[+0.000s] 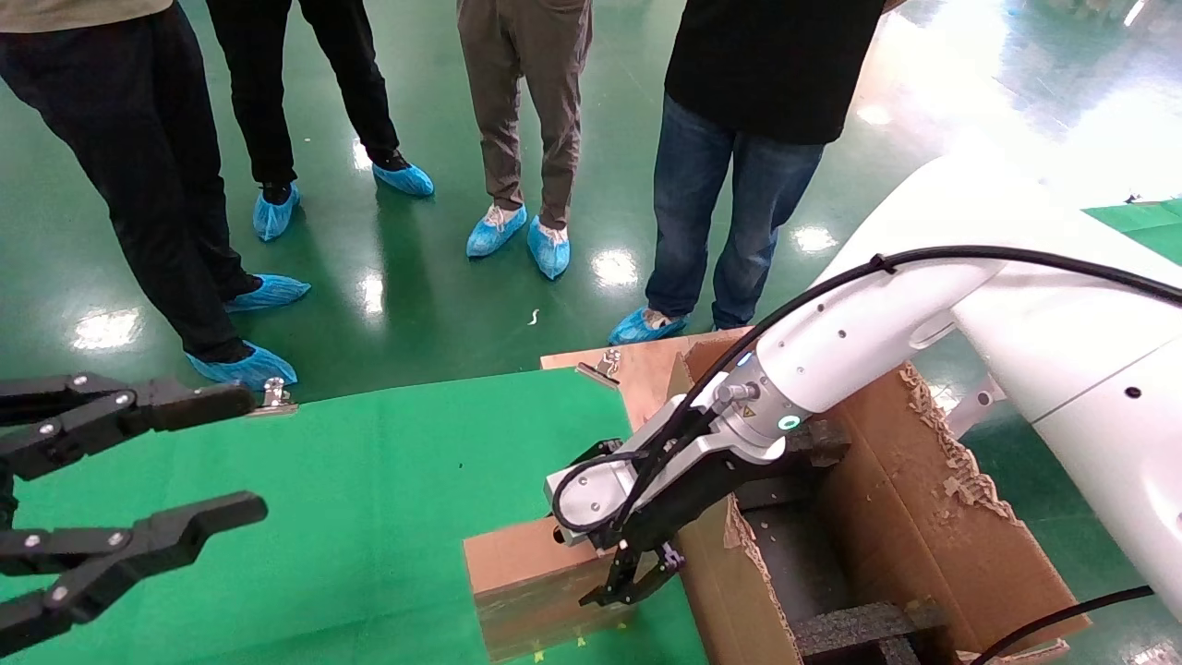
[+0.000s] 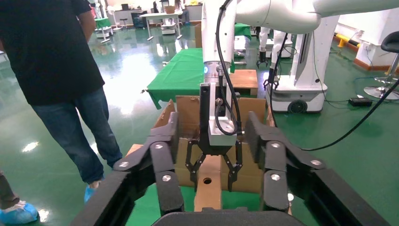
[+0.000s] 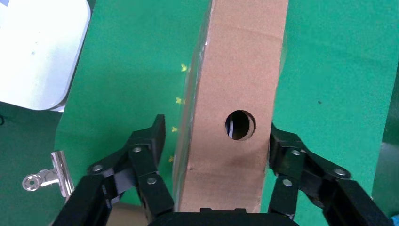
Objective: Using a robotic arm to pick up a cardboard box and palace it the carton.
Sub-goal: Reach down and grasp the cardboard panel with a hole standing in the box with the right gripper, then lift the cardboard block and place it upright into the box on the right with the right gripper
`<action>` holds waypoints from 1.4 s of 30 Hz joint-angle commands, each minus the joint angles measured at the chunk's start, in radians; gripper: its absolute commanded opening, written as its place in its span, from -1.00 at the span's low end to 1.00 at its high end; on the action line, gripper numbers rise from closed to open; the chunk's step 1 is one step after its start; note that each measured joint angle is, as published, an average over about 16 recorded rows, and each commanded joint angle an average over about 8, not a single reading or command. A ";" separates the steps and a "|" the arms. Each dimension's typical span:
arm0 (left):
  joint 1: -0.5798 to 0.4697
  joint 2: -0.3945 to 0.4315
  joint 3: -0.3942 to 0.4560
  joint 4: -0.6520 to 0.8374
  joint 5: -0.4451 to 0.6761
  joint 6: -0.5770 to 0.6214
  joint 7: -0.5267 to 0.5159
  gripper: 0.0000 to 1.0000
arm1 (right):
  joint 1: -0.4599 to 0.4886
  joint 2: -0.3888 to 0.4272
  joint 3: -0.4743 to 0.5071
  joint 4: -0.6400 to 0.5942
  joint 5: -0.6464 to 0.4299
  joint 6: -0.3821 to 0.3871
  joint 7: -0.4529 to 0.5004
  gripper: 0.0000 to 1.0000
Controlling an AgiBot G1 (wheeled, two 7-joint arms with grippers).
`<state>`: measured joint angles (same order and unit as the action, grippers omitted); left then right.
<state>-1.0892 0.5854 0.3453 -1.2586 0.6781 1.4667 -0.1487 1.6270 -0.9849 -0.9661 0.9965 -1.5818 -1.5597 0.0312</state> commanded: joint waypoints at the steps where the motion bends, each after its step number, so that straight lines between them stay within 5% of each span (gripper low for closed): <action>1: 0.000 0.000 0.000 0.000 0.000 0.000 0.000 1.00 | 0.000 0.000 0.001 0.000 0.000 0.000 0.000 -1.00; 27: 0.000 0.000 0.000 0.000 0.000 0.000 0.000 1.00 | 0.009 0.005 0.004 -0.004 0.006 0.003 0.005 -1.00; 42: 0.000 0.000 0.000 0.000 0.000 0.000 0.000 1.00 | 0.261 0.053 0.018 -0.101 0.082 -0.021 -0.001 -1.00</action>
<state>-1.0893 0.5854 0.3455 -1.2585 0.6779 1.4667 -0.1486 1.8896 -0.9330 -0.9519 0.8940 -1.4993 -1.5798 0.0275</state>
